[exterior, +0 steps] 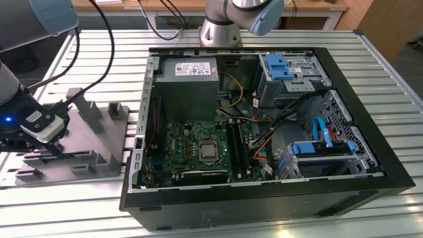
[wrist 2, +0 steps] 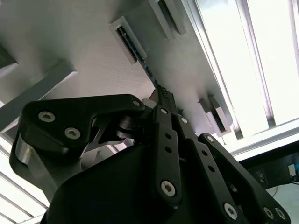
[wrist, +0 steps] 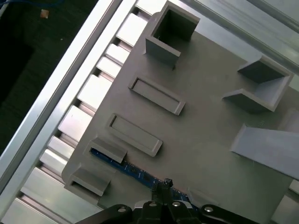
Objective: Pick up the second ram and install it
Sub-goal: 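Pick up the second ram and move it above second insertion slot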
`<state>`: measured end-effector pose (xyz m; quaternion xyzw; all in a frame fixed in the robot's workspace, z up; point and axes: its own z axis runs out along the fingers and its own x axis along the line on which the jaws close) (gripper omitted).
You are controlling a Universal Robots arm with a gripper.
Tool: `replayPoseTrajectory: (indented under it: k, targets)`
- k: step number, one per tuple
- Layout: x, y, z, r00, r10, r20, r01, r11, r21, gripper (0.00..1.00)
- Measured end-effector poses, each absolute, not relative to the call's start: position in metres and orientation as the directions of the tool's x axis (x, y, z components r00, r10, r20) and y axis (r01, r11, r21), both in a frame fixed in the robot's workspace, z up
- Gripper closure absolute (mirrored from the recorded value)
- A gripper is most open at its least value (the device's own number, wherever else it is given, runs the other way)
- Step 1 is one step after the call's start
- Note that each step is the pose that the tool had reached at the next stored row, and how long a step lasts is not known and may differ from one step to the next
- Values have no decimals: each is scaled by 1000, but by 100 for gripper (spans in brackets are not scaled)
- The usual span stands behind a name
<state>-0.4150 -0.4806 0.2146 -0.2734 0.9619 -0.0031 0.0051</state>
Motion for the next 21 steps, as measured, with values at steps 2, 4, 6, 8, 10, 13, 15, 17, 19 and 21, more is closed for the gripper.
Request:
replayPoseTrajectory:
  k: [2,4,6,8,10,13,15,17,19,21]
  targets:
    - [-415,-481,215,-837,-547,-8,-547,837,-9,90]
    - [-415,-481,215,-822,-569,-8,-569,822,-9,90]
    - [-415,-481,215,-808,-590,-8,-589,808,-9,90]
    - [-415,-481,215,-793,-610,-8,-609,793,-9,90]
    - [-415,-481,215,-777,-629,-8,-629,777,-9,90]
    - [-415,-481,215,-754,-657,-8,-657,754,-9,90]
    - [-415,-481,215,-738,-675,-8,-675,738,-9,90]
    - [-415,-481,215,-722,-692,-8,-692,722,-9,90]
    - [-415,-481,215,-705,-709,-8,-709,706,-9,90]
    - [-415,-481,215,-689,-725,-8,-725,689,-9,90]
